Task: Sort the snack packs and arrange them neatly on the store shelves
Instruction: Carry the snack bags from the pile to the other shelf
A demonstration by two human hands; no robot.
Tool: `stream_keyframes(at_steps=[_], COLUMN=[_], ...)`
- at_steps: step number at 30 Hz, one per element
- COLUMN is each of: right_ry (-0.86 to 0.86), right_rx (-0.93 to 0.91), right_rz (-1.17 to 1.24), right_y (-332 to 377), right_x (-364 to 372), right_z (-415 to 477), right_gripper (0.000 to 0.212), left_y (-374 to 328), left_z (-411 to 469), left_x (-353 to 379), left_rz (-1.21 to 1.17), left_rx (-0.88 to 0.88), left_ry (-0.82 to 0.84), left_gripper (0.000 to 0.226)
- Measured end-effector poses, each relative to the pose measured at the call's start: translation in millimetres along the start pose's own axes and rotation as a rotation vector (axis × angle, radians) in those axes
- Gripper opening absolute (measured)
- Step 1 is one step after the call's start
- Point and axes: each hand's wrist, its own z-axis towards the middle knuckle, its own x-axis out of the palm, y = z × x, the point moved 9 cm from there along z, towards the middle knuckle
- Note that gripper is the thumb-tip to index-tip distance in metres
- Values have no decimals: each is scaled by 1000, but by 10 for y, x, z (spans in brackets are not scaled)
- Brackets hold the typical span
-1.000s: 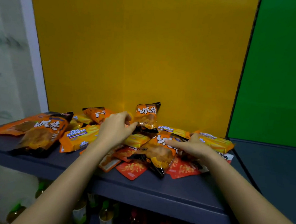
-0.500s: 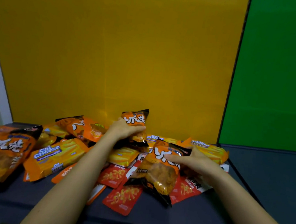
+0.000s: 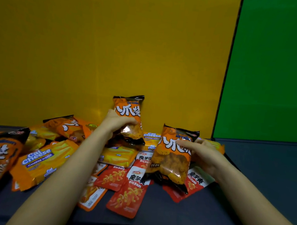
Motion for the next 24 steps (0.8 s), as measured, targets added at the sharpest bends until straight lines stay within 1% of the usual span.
stream_keyframes(at_steps=[1, 2, 4, 5, 6, 7, 8, 9, 10, 12, 13, 14, 17, 20, 23, 24], right_ry=[0, -12, -47, -51, -55, -74, -96, -115, -135, -178, -200, -229, -319, -409, -503, -534], right_rx=[-1, -7, -21, -29, -34, -40, -58, -78, -96, -130, -147, -167, -200, -207, -221, -227], right_rz=[19, 55, 145, 175, 200, 203, 212, 223, 239, 282, 311, 331, 342, 352, 364, 365], right_y=[-1, 7, 35, 57, 69, 87, 122, 156, 198, 283, 317, 337, 340, 272, 174, 140], right_x=[-3, -12, -82, -112, -155, -216, -287, -371, -457, -648, -755, -878, -1285, -1777, -2354, -2566], right_z=[-9, -18, -49, -66, -75, -108, -151, -197, -257, -399, -472, -546, -791, -1088, -1413, -1529], right_gripper=[64, 66, 64, 74, 92, 106, 108, 101, 85, 46, 34, 26, 18, 25, 27, 27], left_y=[-44, -90, -204, -256, -295, -330, -357, -392, -418, -486, -532, -590, -760, -960, -1113, -1158], left_z=[-20, -29, -69, -71, -78, -101, -125, -154, -186, -273, -324, -385, -537, -751, -986, -1077], left_x=[-7, -10, -11, 0, 36, 95, 152, 221, 298, 498, 610, 725, 1111, 1598, 2201, 2417], left_rz=[-34, -74, -136, -162, -182, -190, -196, -200, -203, -212, -209, -202, -186, -209, -216, -218], left_rx=[17, 31, 62, 79, 79, 74, 75, 88, 93, 96, 103, 111, 126, 135, 136, 136], left_ry=[4, 7, 26, 48, 81, 125, 153, 176, 196, 261, 294, 319, 375, 444, 546, 575], left_gripper=[36, 30, 28, 30, 41, 61, 76, 81, 80, 74, 72, 71, 67, 64, 75, 73])
